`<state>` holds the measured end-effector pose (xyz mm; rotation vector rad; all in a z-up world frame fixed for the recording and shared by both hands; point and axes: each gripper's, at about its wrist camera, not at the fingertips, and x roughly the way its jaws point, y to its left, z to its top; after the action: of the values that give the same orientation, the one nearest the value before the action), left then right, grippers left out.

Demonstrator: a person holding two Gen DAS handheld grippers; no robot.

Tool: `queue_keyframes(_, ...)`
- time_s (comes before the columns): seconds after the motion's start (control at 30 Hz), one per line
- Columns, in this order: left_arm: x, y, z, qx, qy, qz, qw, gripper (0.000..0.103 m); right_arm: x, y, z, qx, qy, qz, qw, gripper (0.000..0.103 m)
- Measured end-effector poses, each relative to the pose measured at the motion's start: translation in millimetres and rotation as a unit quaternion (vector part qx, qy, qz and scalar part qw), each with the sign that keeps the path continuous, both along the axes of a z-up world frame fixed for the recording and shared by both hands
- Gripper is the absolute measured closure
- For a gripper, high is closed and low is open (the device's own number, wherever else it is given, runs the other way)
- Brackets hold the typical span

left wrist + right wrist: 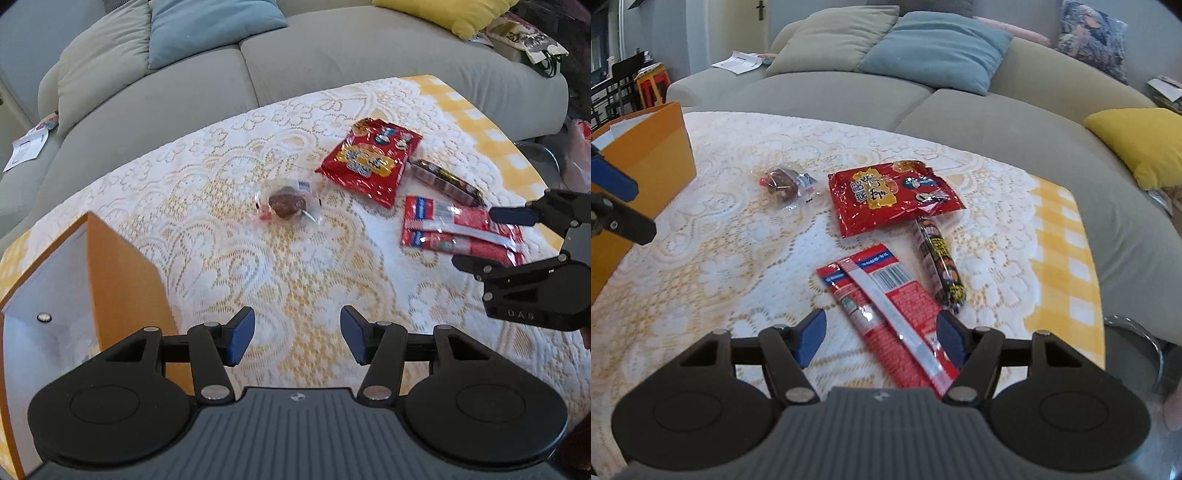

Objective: Organize snacks
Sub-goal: 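Lift both open tools out of the box toward the remaining snacks, then grasp red-and-white stick pack with the right tool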

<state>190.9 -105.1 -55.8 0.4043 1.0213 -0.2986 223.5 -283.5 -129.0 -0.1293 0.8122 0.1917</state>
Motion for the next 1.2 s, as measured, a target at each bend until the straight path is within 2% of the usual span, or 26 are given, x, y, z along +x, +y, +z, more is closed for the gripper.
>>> queue_keyframes(0.37,43,-16,-8,0.026,-0.055,-0.06,0.9963,0.038,21,-8,-18,0.014,0.003,-0.001,1.0,0.034)
queue_keyframes(0.63,72,-26,-25,0.018,-0.051,-0.113,0.9921,0.037,25,-17,-13,0.038,0.014,-0.02,0.999,0.049)
queue_keyframes(0.73,82,-30,-30,0.011,-0.046,-0.101,0.9938,0.035,27,-22,-9,0.06,0.024,-0.038,0.997,0.053)
queue_keyframes(0.87,94,-30,-37,-0.005,-0.034,-0.065,0.9973,0.035,26,-21,-5,0.057,0.024,-0.052,0.997,0.064)
queue_keyframes(1.03,110,-28,-48,-0.027,-0.009,-0.026,0.9993,0.035,25,-22,0,0.07,0.018,-0.06,0.996,0.066)
queue_keyframes(1.2,118,-31,-57,-0.015,-0.006,-0.016,0.9997,0.035,27,-24,-7,0.056,0.028,-0.051,0.997,0.067)
